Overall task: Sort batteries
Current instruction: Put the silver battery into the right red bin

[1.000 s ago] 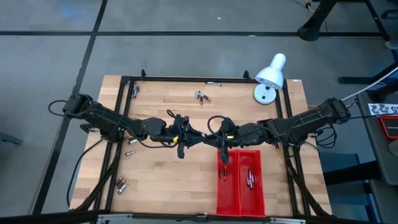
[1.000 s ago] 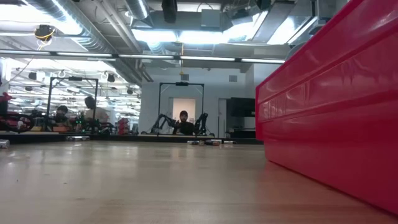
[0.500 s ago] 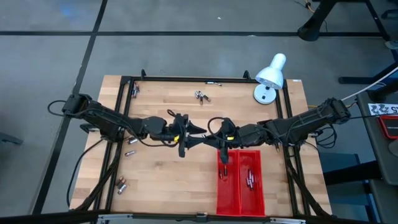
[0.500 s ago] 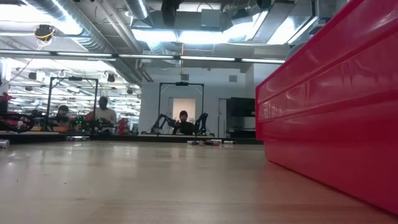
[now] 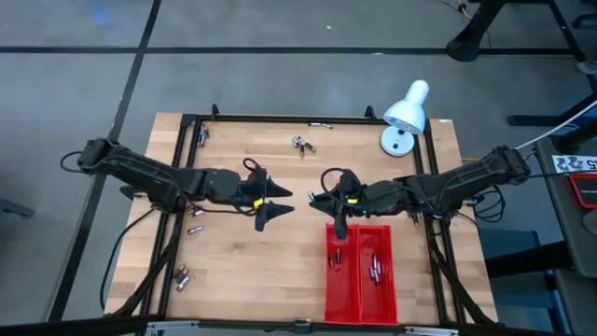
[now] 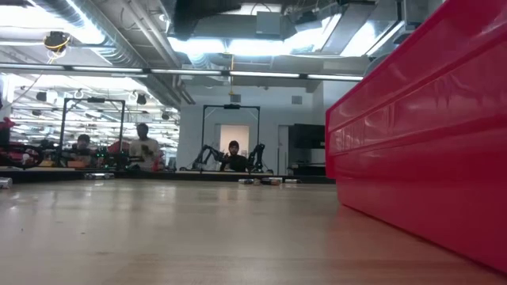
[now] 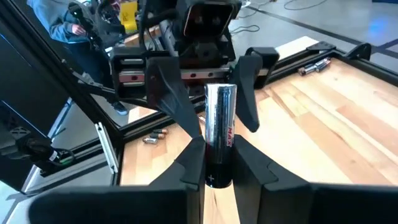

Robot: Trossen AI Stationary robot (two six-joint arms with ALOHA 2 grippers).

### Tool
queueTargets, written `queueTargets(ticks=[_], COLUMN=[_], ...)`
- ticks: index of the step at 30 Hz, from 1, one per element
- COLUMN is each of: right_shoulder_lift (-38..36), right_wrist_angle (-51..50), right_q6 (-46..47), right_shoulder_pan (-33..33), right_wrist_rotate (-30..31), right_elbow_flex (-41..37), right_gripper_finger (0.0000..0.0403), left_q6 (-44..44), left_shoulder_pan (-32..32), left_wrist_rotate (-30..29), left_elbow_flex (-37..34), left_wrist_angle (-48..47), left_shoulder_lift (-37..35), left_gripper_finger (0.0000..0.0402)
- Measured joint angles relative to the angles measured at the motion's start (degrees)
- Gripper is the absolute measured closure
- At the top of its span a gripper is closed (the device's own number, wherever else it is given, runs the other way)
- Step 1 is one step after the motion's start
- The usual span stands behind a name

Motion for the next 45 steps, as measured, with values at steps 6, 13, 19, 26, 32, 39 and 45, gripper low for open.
queueTargets(ticks=[6, 13, 19, 26, 32, 39, 45], right_shoulder_lift=[0.0, 0.0, 0.0, 0.0, 0.0, 0.0, 0.0], right_wrist_angle=[0.1, 0.1, 0.1, 0.1, 0.1, 0.1, 0.1], right_q6=[-0.1, -0.2, -0.2, -0.2, -0.2, -0.2, -0.7], right_shoulder_pan=[0.0, 0.0, 0.0, 0.0, 0.0, 0.0, 0.0], right_wrist_rotate=[0.0, -0.5, -0.6, -0.6, -1.1, -1.1, -1.1], right_elbow_flex=[0.0, 0.0, 0.0, 0.0, 0.0, 0.0, 0.0], right_gripper_finger=[0.0356, 0.0356, 0.0356, 0.0356, 0.0356, 0.0356, 0.0356], left_q6=[-1.9, -3.0, -3.5, -3.9, -3.9, -3.9, -3.7], left_shoulder_pan=[-1.3, -1.9, -1.9, -1.9, -1.9, -1.9, -1.9], left_wrist_rotate=[0.1, 0.1, 0.0, 0.0, 0.0, 0.0, -0.2], left_elbow_flex=[0.0, 0.0, 0.0, 0.0, 0.0, 0.0, 0.0], left_wrist_angle=[-1.2, -1.2, -1.2, -1.1, -1.1, -1.1, -1.1], left_shoulder_lift=[0.2, 0.3, 0.3, 0.3, 0.3, 0.3, 0.3], left_gripper_finger=[0.0157, 0.0157, 0.0157, 0.0157, 0.0157, 0.0157, 0.0157])
